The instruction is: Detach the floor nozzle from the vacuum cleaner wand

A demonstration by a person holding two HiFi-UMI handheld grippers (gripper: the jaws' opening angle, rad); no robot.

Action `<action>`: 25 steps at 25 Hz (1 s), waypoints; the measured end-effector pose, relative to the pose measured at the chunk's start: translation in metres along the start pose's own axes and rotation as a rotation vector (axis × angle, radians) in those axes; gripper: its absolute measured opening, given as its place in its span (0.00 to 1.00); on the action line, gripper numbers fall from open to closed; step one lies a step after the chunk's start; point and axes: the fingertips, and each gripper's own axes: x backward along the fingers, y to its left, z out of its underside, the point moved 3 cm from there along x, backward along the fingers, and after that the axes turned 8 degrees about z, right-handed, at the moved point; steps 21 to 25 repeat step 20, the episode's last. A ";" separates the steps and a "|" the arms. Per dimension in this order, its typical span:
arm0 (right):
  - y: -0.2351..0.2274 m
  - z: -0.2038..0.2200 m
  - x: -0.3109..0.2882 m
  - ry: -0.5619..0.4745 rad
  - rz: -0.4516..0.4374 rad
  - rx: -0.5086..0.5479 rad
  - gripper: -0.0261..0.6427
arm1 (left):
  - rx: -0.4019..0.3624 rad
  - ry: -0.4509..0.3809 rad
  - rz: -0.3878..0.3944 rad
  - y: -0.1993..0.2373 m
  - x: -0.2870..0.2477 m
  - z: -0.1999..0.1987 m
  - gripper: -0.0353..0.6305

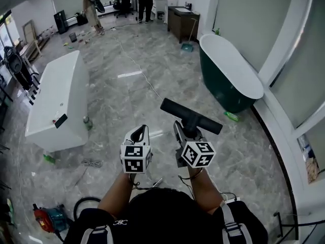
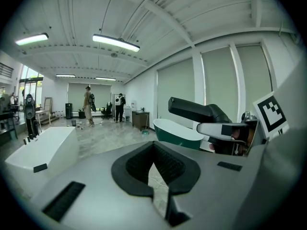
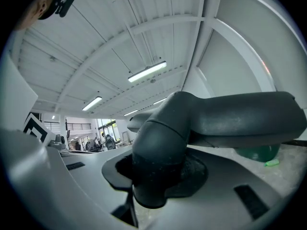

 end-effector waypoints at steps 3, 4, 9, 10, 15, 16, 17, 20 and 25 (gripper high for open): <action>-0.004 -0.014 -0.005 -0.009 -0.002 0.001 0.26 | -0.019 0.006 0.001 -0.005 -0.010 -0.011 0.07; -0.008 -0.017 -0.007 -0.009 -0.003 0.001 0.26 | -0.019 0.008 0.000 -0.006 -0.015 -0.014 0.07; -0.020 -0.022 -0.011 -0.004 0.001 0.015 0.26 | -0.006 0.006 0.004 -0.015 -0.028 -0.017 0.07; -0.021 -0.024 -0.011 -0.002 0.000 0.013 0.26 | -0.006 0.007 0.005 -0.016 -0.030 -0.019 0.07; -0.030 -0.026 -0.010 0.003 -0.003 0.014 0.26 | 0.002 0.010 0.012 -0.022 -0.041 -0.020 0.07; -0.034 -0.027 -0.007 0.002 -0.005 0.011 0.26 | 0.001 0.011 0.014 -0.026 -0.043 -0.020 0.07; -0.038 -0.029 -0.005 -0.001 -0.009 0.007 0.26 | -0.002 0.012 0.015 -0.031 -0.045 -0.019 0.07; -0.052 -0.036 0.006 -0.018 -0.018 -0.006 0.26 | -0.011 0.012 0.011 -0.046 -0.051 -0.021 0.07; -0.052 -0.036 0.006 -0.018 -0.018 -0.006 0.26 | -0.011 0.012 0.011 -0.046 -0.051 -0.021 0.07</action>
